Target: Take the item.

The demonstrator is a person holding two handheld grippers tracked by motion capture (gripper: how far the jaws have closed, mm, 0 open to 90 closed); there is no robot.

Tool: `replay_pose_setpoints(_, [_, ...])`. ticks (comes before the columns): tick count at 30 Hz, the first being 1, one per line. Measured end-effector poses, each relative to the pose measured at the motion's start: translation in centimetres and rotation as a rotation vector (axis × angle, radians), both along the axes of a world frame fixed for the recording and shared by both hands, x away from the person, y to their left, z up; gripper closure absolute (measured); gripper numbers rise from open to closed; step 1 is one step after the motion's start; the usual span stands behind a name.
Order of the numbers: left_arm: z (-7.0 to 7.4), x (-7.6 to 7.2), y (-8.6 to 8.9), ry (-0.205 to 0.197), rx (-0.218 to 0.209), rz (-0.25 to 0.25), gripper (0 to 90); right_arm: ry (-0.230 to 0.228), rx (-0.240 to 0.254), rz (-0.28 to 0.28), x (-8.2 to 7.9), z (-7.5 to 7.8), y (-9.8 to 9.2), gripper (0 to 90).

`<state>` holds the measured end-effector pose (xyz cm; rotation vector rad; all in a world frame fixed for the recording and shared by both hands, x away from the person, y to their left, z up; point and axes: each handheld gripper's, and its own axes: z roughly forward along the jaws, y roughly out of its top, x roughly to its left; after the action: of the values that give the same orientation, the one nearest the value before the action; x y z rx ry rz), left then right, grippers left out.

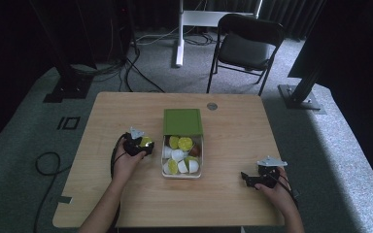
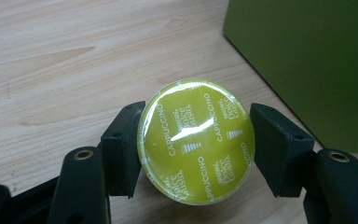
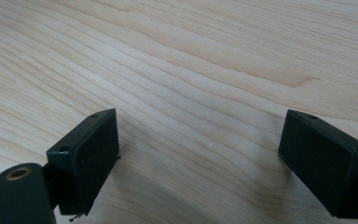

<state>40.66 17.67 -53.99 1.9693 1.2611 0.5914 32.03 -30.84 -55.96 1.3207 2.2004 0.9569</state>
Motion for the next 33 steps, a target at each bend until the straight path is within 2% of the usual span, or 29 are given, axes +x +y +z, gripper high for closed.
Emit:
replay_pose_setpoints(1, [0.0, 0.0, 0.0, 0.0, 0.0, 0.0, 32.5, 0.0, 0.0, 0.0, 0.0, 0.0, 0.0, 11.8])
replay_pose_setpoints(2, [0.2, 0.0, 0.2, 0.0, -0.003, 0.021, 28.5, 0.0, 0.0, 0.0, 0.0, 0.0, 0.0, 11.8])
replay_pose_setpoints(4, [0.4, -0.1, 0.5, -0.004, -0.034, 0.013, 28.4, 0.0, 0.0, 0.0, 0.0, 0.0, 0.0, 11.8])
replay_pose_setpoints(9, [0.9, -0.8, 0.6, -0.022, -0.043, -0.015, 25.4, 0.0, 0.0, 0.0, 0.0, 0.0, 0.0, 11.8])
replay_pose_setpoints(11, [1.1, -1.3, 0.6, -0.025, -0.063, -0.032, 21.2, 0.0, 0.0, 0.0, 0.0, 0.0, 0.0, 11.8])
replay_pose_setpoints(12, [1.4, -1.9, 0.8, -0.04, -0.075, -0.057, 21.0, 0.0, 0.0, 0.0, 0.0, 0.0, 0.0, 11.8])
replay_pose_setpoints(15, [1.5, -2.4, 1.0, -0.054, -0.096, -0.068, 19.4, 0.0, 0.0, 0.0, 0.0, 0.0, 0.0, 11.8])
replay_pose_setpoints(16, [1.6, -2.7, 1.1, -0.063, -0.095, -0.09, 19.4, 0.0, 0.0, 0.0, 0.0, 0.0, 0.0, 11.8])
replay_pose_setpoints(17, [1.9, -3.4, 1.5, -0.079, -0.118, -0.113, 19.4, 0.0, 0.0, 0.0, 0.0, 0.0, 0.0, 11.8])
replay_pose_setpoints(19, [1.9, -3.4, 1.5, -0.079, -0.118, -0.113, 19.4, 0.0, 0.0, 0.0, 0.0, 0.0, 0.0, 11.8])
replay_pose_setpoints(21, [2.5, -4.8, 2.4, -0.097, -0.15, -0.137, 19.4, 0.0, 0.0, 0.0, 0.0, 0.0, 0.0, 11.8])
replay_pose_setpoints(23, [2.5, -4.8, 2.4, -0.097, -0.15, -0.137, 19.4, 0.0, 0.0, 0.0, 0.0, 0.0, 0.0, 11.8])
replay_pose_setpoints(24, [2.8, -5.3, 2.9, -0.105, -0.176, -0.146, 19.4, 0.0, 0.0, 0.0, 0.0, 0.0, 0.0, 11.8])
replay_pose_setpoints(25, [3.0, -6.0, 3.4, -0.13, -0.165, -0.199, 19.4, 0.0, 0.0, 0.0, 0.0, 0.0, 0.0, 11.8])
replay_pose_setpoints(26, [3.1, -6.2, 3.5, -0.137, -0.171, -0.214, 19.4, 0.0, 0.0, 0.0, 0.0, 0.0, 0.0, 11.8])
replay_pose_setpoints(27, [3.1, -6.2, 3.5, -0.137, -0.171, -0.214, 19.4, 0.0, 0.0, 0.0, 0.0, 0.0, 0.0, 11.8])
replay_pose_setpoints(29, [3.1, -7.0, 3.9, -0.144, -0.2, -0.253, 19.4, 0.0, 0.0, 0.0, 0.0, 0.0, 0.0, 11.8])
replay_pose_setpoints(31, [3.1, -7.5, 4.2, -0.164, -0.191, -0.264, 19.4, 0.0, 0.0, 0.0, 0.0, 0.0, 0.0, 11.8])
replay_pose_setpoints(33, [3.0, -7.7, 4.3, -0.163, -0.196, -0.271, 19.4, 0.0, 0.0, 0.0, 0.0, 0.0, 0.0, 11.8])
